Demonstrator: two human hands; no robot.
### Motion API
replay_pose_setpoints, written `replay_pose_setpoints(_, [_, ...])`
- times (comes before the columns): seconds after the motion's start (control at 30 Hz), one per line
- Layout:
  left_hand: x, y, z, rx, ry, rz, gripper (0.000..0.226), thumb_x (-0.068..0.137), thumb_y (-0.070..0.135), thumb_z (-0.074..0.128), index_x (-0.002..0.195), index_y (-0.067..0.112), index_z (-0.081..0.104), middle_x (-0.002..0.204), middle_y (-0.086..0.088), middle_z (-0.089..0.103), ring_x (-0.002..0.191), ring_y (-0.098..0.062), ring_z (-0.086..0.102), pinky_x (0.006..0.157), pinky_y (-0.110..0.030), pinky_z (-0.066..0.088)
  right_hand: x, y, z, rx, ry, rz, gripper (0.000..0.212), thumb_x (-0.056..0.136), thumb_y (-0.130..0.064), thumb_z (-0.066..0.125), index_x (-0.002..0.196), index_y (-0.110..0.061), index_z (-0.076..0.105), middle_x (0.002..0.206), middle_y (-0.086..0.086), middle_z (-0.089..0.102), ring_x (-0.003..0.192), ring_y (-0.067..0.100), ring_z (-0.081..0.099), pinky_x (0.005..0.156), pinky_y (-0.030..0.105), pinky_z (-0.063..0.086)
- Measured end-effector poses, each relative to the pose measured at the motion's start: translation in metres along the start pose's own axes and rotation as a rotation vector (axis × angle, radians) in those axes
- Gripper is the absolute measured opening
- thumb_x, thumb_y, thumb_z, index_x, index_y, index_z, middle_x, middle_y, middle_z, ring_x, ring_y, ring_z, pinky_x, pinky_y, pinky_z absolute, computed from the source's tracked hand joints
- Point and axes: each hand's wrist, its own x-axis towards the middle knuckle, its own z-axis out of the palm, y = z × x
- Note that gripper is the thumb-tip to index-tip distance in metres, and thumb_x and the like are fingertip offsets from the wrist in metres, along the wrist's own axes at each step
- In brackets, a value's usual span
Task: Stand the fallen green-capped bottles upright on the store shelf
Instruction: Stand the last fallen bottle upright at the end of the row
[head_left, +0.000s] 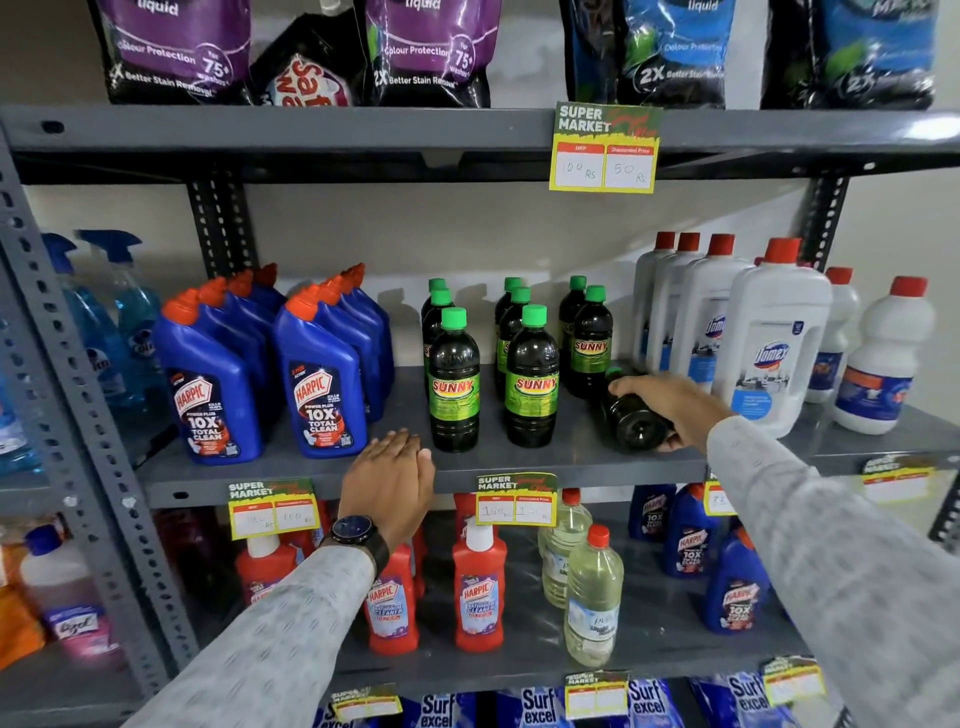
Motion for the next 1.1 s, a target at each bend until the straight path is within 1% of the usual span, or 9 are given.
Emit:
replay_pose_setpoints(0.13, [0.000, 0.000, 0.000, -0.010, 0.017, -0.005, 0.065, 0.099, 0.043, 0.015, 0.138, 0.010, 0.055, 0.147, -0.009, 0.054, 0.138, -0.021, 0.047, 0.120, -0.037, 0.030, -0.002, -0.010, 0.001, 0.158, 0.116, -0.119, 0.076, 0.062, -0.059, 0.088, 0.111, -0.011, 0.056, 0.100, 0.011, 0.070, 0.084, 0.029, 0.073, 0.054, 0.037, 0.061])
replay_pose_setpoints(0.2, [-0.001, 0.000, 0.001, -0.011, 0.018, -0.003, 0.067, 0.099, 0.043, 0.014, 0.138, 0.009, 0.055, 0.147, -0.010, 0.054, 0.138, -0.021, 0.048, 0.120, -0.038, 0.031, -0.002, -0.013, 0.005, 0.196, 0.171, -0.215, 0.073, 0.062, -0.062, 0.087, 0.106, -0.011, 0.060, 0.100, 0.005, 0.071, 0.087, 0.024, 0.071, 0.067, 0.039, 0.063])
replay_pose_setpoints(0.3, [0.000, 0.000, 0.001, -0.013, 0.018, -0.005, 0.065, 0.099, 0.043, 0.016, 0.138, 0.009, 0.055, 0.147, -0.010, 0.054, 0.138, -0.021, 0.048, 0.120, -0.038, 0.031, -0.006, -0.010, 0.017, 0.219, 0.211, -0.381, 0.062, 0.066, -0.059, 0.086, 0.108, -0.018, 0.069, 0.096, -0.005, 0.075, 0.090, 0.015, 0.071, 0.066, 0.027, 0.054])
replay_pose_setpoints(0.43, [0.001, 0.000, 0.001, -0.004, 0.014, -0.007, 0.063, 0.100, 0.042, 0.017, 0.139, 0.010, 0.055, 0.148, -0.009, 0.053, 0.138, -0.020, 0.047, 0.120, -0.038, 0.030, -0.011, 0.007, 0.033, 0.138, 0.247, -0.541, 0.065, 0.070, -0.050, 0.088, 0.117, -0.022, 0.053, 0.100, -0.015, 0.065, 0.089, -0.001, 0.061, 0.073, 0.027, 0.048])
replay_pose_setpoints(0.67, [0.001, -0.001, 0.003, -0.013, 0.048, 0.004, 0.060, 0.100, 0.039, 0.022, 0.133, 0.008, 0.061, 0.141, -0.012, 0.059, 0.133, -0.024, 0.053, 0.117, -0.040, 0.035, -0.012, 0.033, 0.052, 0.099, 0.230, -0.606, 0.059, 0.076, -0.043, 0.088, 0.117, -0.024, 0.049, 0.101, -0.013, 0.066, 0.094, 0.012, 0.065, 0.087, 0.034, 0.050])
replay_pose_setpoints(0.83, [0.000, -0.001, 0.004, -0.012, 0.055, 0.004, 0.060, 0.099, 0.040, 0.021, 0.132, 0.009, 0.062, 0.140, -0.011, 0.060, 0.131, -0.023, 0.055, 0.116, -0.039, 0.037, -0.008, 0.033, 0.054, 0.089, 0.199, -0.609, 0.067, 0.074, -0.046, 0.089, 0.120, -0.027, 0.045, 0.101, -0.017, 0.063, 0.094, 0.011, 0.063, 0.083, 0.029, 0.047])
replay_pose_setpoints(0.97, [0.001, -0.002, 0.005, -0.007, 0.059, 0.010, 0.061, 0.100, 0.040, 0.021, 0.133, 0.009, 0.061, 0.140, -0.011, 0.060, 0.132, -0.023, 0.054, 0.116, -0.039, 0.037, 0.006, 0.040, 0.046, 0.164, 0.003, -0.559, 0.077, 0.081, -0.021, 0.086, 0.145, -0.019, 0.044, 0.122, -0.006, 0.068, 0.111, 0.013, 0.065, 0.100, 0.036, 0.049])
replay_pose_setpoints(1.03, [0.001, -0.002, 0.005, -0.008, 0.066, 0.013, 0.060, 0.100, 0.040, 0.022, 0.132, 0.008, 0.061, 0.140, -0.011, 0.061, 0.131, -0.024, 0.055, 0.116, -0.039, 0.037, 0.011, 0.043, 0.044, 0.187, -0.051, -0.550, 0.067, 0.083, -0.003, 0.079, 0.142, -0.018, 0.051, 0.126, 0.001, 0.071, 0.117, 0.020, 0.066, 0.108, 0.048, 0.047])
replay_pose_setpoints(1.1, [0.001, -0.002, 0.005, -0.009, 0.066, 0.010, 0.060, 0.100, 0.040, 0.022, 0.132, 0.008, 0.062, 0.139, -0.011, 0.061, 0.131, -0.023, 0.055, 0.116, -0.039, 0.037, 0.012, 0.045, 0.045, 0.180, -0.031, -0.551, 0.060, 0.082, -0.001, 0.080, 0.133, -0.022, 0.055, 0.124, 0.000, 0.071, 0.116, 0.021, 0.066, 0.107, 0.048, 0.048])
